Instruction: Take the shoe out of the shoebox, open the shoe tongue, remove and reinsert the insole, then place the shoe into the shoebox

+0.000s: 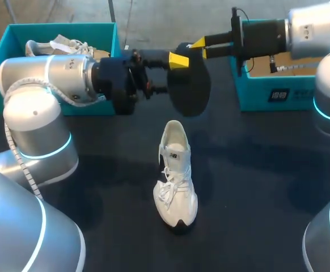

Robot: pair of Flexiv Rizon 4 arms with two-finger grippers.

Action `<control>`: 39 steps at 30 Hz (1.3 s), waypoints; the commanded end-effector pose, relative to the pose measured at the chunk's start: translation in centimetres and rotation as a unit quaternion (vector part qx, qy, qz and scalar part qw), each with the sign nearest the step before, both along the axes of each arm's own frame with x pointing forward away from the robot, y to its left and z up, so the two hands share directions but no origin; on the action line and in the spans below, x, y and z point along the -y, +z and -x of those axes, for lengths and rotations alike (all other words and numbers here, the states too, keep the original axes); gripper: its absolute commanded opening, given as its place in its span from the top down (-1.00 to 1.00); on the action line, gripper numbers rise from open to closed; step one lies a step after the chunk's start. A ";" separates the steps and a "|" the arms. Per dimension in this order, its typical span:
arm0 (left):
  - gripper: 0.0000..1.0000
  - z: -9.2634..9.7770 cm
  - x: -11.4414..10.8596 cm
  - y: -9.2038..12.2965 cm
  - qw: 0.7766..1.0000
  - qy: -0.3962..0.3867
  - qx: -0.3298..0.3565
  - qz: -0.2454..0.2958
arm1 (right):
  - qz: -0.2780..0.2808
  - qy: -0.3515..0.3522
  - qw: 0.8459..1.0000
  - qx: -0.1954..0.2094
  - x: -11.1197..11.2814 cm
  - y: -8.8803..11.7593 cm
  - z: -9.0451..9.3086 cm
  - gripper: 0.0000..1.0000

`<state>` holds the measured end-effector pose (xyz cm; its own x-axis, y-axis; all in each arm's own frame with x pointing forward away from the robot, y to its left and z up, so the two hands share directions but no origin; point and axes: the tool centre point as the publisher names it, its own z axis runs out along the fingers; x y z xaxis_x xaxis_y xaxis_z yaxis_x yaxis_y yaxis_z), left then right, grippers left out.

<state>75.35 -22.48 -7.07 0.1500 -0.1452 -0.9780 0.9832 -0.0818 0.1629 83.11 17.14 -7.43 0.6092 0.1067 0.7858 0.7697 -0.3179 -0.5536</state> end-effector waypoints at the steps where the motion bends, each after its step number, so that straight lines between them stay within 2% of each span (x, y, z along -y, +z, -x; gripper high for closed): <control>1: 0.51 -0.1 0.3 -0.2 1.000 0.000 0.001 0.002 | -0.003 0.000 1.000 0.002 -0.5 -0.2 -0.2 1.00; 3: 0.65 -0.1 0.3 -0.3 1.000 0.002 0.001 0.002 | -0.002 0.001 1.000 0.001 -0.5 -0.2 -0.1 1.00; 11: 0.69 0.1 0.0 -0.6 1.000 0.008 -0.002 0.002 | 0.000 0.002 1.000 -0.001 -0.4 -0.3 0.0 1.00; 13: 0.78 0.1 0.0 -0.6 1.000 0.008 -0.003 0.002 | 0.000 0.002 1.000 0.000 -0.4 -0.3 0.0 1.00; 14: 0.95 0.1 0.0 -0.6 1.000 0.007 -0.003 0.003 | 0.000 0.002 1.000 0.000 -0.4 -0.3 0.0 1.00; 15: 1.00 0.1 0.0 -0.6 1.000 0.007 -0.003 0.003 | 0.000 0.002 1.000 0.000 -0.4 -0.3 0.0 1.00; 19: 1.00 0.2 0.0 -0.7 1.000 0.004 -0.005 0.004 | -0.003 -0.004 1.000 0.013 -0.4 -0.4 0.1 1.00; 21: 1.00 0.3 0.0 -0.7 1.000 0.002 -0.005 0.003 | -0.005 0.003 1.000 0.010 -0.2 -0.5 0.3 0.01; 22: 1.00 0.4 -0.1 -0.7 1.000 0.001 -0.005 0.003 | -0.003 0.005 1.000 0.011 -0.2 -0.5 0.4 -0.70; 23: 1.00 0.4 -0.1 -0.6 1.000 -0.004 -0.010 0.007 | -0.001 0.003 1.000 0.017 -0.2 -0.5 0.6 -1.00; 32: 1.00 0.9 -1.2 -0.1 0.999 -0.015 -0.025 0.022 | -0.016 0.031 0.994 0.100 1.2 -0.4 1.2 -1.00; 37: 1.00 1.2 -1.7 -0.1 0.999 -0.017 -0.032 0.022 | -0.032 0.051 0.987 0.149 2.3 -0.4 1.9 -1.00; 39: 1.00 1.2 -1.8 0.0 0.999 -0.015 -0.034 0.024 | -0.034 0.066 0.980 0.184 2.6 -0.1 2.2 -1.00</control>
